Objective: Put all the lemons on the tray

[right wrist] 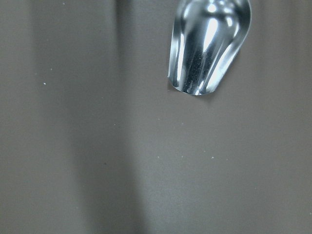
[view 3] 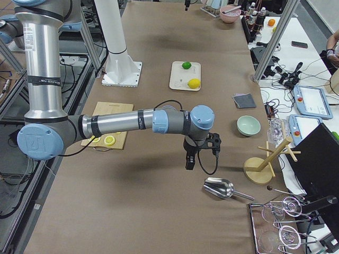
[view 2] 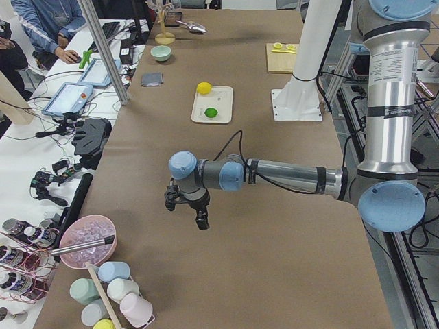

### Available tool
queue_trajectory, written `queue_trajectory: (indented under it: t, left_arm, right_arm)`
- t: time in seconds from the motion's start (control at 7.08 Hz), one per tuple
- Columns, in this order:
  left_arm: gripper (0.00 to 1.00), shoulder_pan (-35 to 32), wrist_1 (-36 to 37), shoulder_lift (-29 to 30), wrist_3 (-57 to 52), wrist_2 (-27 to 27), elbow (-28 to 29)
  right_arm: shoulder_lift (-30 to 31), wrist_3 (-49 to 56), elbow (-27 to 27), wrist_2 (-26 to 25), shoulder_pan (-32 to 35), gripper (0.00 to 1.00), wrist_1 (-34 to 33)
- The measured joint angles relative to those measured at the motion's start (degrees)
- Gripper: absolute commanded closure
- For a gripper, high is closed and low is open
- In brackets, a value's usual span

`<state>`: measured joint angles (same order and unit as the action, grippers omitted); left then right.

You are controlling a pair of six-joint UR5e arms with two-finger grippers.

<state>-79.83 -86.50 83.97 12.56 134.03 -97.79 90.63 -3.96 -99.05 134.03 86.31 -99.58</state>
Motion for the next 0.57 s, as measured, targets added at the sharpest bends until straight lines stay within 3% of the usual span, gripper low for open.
queue_trajectory:
  t: [0.57]
  left_arm:
    - [0.02, -12.8, 0.0, -8.5, -13.1, 0.1, -1.0]
  right_arm:
    - [0.1, 1.1, 0.9, 0.0, 1.7, 0.01, -0.1]
